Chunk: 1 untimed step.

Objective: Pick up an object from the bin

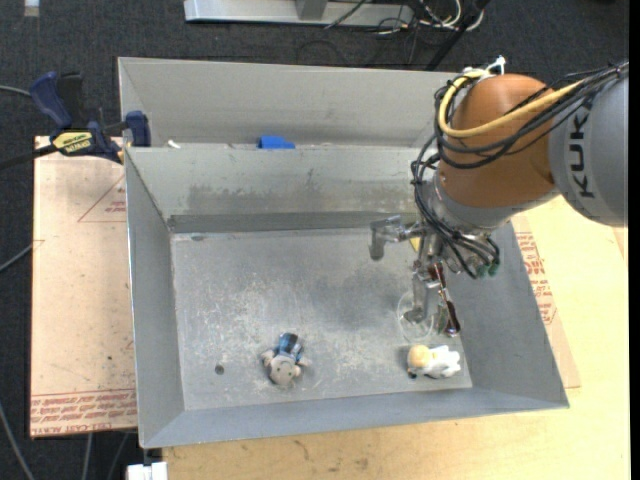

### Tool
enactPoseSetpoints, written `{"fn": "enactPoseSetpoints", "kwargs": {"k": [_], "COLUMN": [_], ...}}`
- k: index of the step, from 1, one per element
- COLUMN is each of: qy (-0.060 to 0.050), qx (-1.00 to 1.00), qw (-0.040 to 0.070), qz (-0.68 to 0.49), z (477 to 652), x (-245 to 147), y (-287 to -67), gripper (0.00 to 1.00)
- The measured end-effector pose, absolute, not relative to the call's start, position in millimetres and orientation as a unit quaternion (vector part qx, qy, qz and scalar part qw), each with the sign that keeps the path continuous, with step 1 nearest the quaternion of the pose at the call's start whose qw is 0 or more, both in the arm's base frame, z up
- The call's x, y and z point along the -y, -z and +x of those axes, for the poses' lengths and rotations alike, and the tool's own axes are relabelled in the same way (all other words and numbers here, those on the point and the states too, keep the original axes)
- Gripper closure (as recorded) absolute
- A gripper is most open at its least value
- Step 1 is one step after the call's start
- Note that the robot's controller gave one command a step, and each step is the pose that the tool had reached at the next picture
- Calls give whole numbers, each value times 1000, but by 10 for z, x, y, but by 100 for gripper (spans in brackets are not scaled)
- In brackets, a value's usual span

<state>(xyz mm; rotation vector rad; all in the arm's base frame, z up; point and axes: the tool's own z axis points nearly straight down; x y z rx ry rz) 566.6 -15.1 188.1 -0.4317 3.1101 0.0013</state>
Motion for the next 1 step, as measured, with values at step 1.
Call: {"fn": "enactPoseSetpoints", "kwargs": {"k": [1], "qy": [0], "qx": [-1000], "qw": [3], "qz": [-26], "z": [5931], "x": [63], "y": [-1914], "gripper": [0]}}
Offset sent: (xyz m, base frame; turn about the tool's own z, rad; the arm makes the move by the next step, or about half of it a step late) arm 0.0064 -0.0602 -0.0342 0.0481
